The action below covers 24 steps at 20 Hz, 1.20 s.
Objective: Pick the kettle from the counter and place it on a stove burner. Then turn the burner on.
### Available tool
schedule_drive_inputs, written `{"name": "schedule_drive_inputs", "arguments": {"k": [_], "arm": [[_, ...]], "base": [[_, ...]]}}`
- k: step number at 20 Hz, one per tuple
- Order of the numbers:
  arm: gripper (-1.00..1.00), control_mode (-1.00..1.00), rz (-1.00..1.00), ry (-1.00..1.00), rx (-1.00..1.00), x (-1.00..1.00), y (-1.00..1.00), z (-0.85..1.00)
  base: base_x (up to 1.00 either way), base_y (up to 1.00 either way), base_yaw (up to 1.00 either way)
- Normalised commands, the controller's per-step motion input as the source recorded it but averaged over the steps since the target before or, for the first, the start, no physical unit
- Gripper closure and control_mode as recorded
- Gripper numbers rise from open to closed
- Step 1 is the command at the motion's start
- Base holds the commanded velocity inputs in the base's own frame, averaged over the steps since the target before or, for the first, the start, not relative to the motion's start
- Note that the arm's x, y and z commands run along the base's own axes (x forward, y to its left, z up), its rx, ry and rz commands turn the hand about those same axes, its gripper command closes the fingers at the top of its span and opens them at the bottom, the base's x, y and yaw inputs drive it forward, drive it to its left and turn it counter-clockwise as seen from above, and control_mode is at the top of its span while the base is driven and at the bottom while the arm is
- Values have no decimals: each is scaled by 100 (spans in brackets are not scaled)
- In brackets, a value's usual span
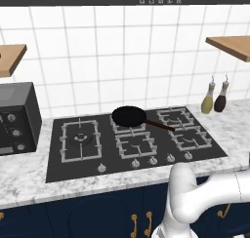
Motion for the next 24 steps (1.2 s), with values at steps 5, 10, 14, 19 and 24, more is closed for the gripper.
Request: {"name": "schedule_drive_inputs", "arguments": {"k": [5, 10, 14, 19, 24], "arm": [[100, -100, 0, -1, 0, -19, 2, 0], [100, -100, 0, -6, 0, -35, 40, 0], [100, -100, 0, -8, -6, -30, 68, 18], [100, -100, -1, -18, -15, -53, 99, 50], [100, -100, -1, -12, -17, -54, 100, 56]], "base": [[0, 0, 0], [0, 0, 0], [0, 0, 0], [0, 0, 0], [0, 0, 0]]}}
